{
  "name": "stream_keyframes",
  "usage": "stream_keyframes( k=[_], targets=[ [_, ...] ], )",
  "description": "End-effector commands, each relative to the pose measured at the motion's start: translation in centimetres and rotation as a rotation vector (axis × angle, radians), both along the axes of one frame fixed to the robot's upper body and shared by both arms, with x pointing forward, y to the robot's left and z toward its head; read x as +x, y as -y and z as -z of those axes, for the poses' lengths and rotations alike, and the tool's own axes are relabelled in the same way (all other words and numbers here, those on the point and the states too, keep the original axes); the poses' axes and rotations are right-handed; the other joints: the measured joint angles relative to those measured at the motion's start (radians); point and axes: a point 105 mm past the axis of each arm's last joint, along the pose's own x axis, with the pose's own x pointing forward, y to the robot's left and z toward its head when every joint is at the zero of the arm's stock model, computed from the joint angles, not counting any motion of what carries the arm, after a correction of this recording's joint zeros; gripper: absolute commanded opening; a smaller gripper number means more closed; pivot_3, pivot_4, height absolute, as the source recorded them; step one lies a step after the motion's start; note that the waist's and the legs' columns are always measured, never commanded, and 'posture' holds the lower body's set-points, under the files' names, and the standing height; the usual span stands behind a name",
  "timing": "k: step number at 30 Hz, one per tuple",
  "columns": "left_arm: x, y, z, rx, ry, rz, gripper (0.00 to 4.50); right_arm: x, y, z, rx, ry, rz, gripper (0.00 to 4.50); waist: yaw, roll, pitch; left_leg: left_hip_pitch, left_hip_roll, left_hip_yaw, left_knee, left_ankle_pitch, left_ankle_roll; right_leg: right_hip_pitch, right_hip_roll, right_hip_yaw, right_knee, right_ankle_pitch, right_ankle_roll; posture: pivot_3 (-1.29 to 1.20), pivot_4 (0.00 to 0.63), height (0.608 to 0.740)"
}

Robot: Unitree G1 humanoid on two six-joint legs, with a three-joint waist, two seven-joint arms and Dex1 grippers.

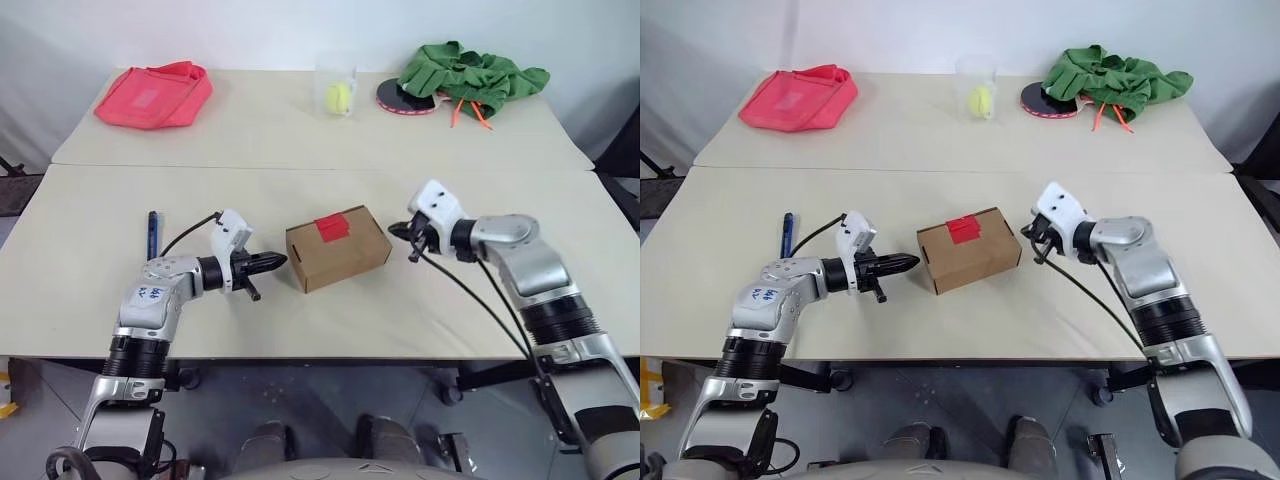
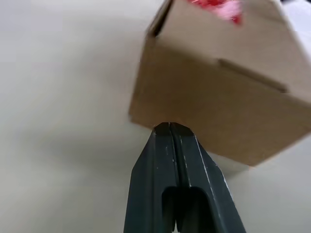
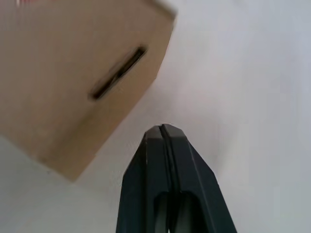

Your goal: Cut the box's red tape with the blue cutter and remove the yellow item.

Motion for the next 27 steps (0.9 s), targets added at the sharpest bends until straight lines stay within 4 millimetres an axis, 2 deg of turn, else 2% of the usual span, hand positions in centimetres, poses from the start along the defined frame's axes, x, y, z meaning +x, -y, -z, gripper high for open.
stream_keyframes(
  k=[1, 5, 10, 14, 27],
  targets=[
    [0.2, 0.9, -1.4, -0.022, 0.050, 0.006, 0.01, -0.2, -0.6, -1.2, -0.002, 0.048, -0.044, 0.00, 0.001, 0.000, 0.000, 0.000, 0.000, 0.000, 0.000, 0.000, 0.000, 0.000, 0.000, 0.000, 0.000, 0.000, 0.000, 0.00, 0.150, 0.740],
    [0.9, 1.2, -1.6, -0.038, 0.073, -0.006, 0.01, -1.2, -1.5, -1.4, 0.020, 0.033, -0.082, 0.00, 0.002, 0.000, 0.000, 0.000, 0.000, 0.000, 0.001, 0.000, 0.000, 0.000, 0.000, 0.000, 0.000, 0.000, 0.000, 0.00, 0.150, 0.740],
    [2.1, 2.8, -1.7, -0.074, 0.079, 0.009, 0.01, -3.9, -2.4, -1.1, -0.005, -0.007, -0.158, 0.00, 0.007, 0.000, 0.000, 0.000, 0.000, -0.001, 0.001, 0.000, 0.000, 0.000, 0.000, 0.000, 0.000, 0.000, 0.000, 0.00, 0.150, 0.740],
    [2.6, 3.6, -1.7, -0.073, 0.086, 0.037, 0.01, -5.3, -2.9, -0.8, -0.011, -0.030, -0.178, 0.00, 0.004, 0.000, 0.000, 0.000, 0.000, 0.000, 0.001, 0.000, 0.000, 0.000, 0.000, 0.000, 0.000, 0.000, 0.000, 0.00, 0.150, 0.740],
    [4.4, 4.3, -1.3, -0.003, 0.106, 0.120, 0.01, -8.5, -5.7, -0.3, 0.014, -0.063, -0.222, 0.00, 0.005, 0.000, 0.000, 0.000, 0.000, 0.000, 0.001, 0.000, 0.000, 0.000, 0.000, 0.000, 0.000, 0.000, 0.000, 0.00, 0.150, 0.740]
  ],
)
